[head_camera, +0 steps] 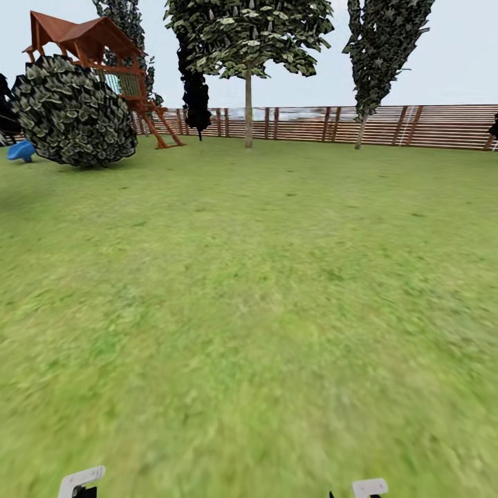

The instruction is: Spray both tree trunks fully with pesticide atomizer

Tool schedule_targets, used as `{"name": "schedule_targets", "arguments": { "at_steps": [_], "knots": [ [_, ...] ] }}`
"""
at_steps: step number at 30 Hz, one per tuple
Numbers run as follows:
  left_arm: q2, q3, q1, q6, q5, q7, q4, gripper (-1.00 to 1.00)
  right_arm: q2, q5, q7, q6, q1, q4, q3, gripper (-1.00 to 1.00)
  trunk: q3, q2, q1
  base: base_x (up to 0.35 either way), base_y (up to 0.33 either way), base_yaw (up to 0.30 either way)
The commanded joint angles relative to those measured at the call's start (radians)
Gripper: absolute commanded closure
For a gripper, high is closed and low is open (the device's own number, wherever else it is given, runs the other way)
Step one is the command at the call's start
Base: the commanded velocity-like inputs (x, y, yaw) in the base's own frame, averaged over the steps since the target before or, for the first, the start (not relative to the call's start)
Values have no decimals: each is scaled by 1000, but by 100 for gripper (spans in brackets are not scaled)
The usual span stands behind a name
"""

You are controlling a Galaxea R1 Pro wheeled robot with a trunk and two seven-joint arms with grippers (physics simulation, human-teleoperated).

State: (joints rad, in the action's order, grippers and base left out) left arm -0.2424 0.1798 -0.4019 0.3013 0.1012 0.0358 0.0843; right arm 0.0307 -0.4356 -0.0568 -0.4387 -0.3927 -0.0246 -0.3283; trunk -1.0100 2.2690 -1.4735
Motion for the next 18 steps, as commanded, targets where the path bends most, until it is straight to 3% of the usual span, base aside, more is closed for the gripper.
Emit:
{"name": "schedule_targets", "arguments": {
  "at_steps": [1,18],
  "knots": [
    [0,0,0,0,0,0,0,100,0,0,0,0,0,0,0,-100,0,0,0,339,0,0],
    [3,0,0,1,4,-1,0,100,0,0,0,0,0,0,0,-100,0,0,0,339,0,0]
  ]
}}
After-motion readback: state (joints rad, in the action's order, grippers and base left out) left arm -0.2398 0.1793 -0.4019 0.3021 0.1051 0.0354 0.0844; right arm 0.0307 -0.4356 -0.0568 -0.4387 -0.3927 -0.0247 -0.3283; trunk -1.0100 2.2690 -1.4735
